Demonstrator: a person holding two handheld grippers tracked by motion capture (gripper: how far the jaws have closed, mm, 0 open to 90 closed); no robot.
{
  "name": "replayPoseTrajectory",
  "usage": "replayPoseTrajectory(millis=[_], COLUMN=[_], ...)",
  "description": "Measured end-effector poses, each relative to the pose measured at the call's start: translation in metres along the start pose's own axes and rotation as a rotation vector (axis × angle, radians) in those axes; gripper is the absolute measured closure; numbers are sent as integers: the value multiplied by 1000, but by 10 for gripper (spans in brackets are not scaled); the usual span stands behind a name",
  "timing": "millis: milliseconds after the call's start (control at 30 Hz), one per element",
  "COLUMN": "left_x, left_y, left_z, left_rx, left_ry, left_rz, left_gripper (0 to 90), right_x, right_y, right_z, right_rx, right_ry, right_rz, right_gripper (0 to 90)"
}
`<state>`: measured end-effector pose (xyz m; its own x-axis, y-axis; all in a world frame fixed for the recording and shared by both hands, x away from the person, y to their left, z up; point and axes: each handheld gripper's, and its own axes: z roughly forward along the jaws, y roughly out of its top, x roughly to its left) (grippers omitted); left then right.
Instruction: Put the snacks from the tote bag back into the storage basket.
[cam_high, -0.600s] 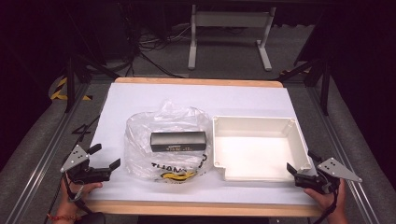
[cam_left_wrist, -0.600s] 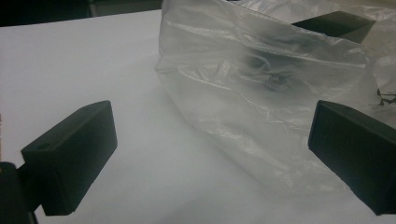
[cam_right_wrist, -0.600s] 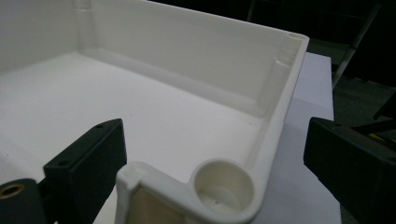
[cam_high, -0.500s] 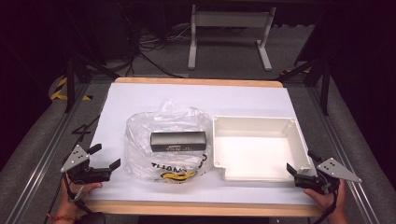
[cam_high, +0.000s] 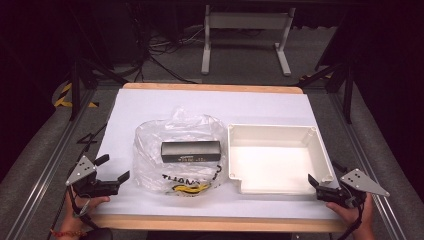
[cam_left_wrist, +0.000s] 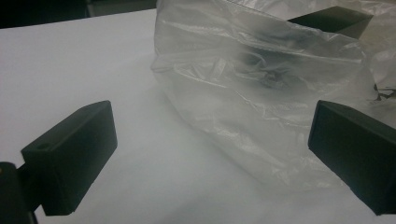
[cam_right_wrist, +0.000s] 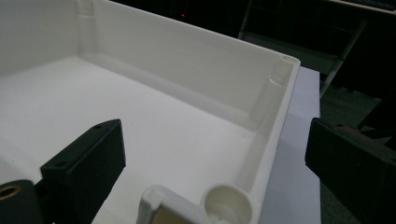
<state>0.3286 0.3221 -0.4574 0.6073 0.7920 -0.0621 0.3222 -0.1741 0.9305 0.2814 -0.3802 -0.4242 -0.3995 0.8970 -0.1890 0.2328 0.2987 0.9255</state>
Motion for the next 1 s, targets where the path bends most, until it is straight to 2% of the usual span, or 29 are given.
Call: replayPoseTrajectory(millis=[100, 200, 500, 667, 1000], left_x=[0, 0, 0, 0, 0], left_y=[0, 0, 0, 0, 0], left_z=[-1, -1, 0, 0, 1], left_rx=[8, 5, 1, 1, 4], left_ry=[-1, 0, 3, 3, 2], left_rz=[1, -4, -5, -5, -3], left_gripper=[21, 21, 21, 21, 21], right_x=[1, 2, 5, 4, 5], right_y=[8, 15, 37, 52, 65], right_z=[-3, -4, -10, -11, 3], right_rx=[-9, -7, -23, -32, 9], right_ry=[6, 5, 25, 60, 127], right_rz=[-13, -46, -70, -93, -125], right_gripper=[56, 58, 71, 82, 117])
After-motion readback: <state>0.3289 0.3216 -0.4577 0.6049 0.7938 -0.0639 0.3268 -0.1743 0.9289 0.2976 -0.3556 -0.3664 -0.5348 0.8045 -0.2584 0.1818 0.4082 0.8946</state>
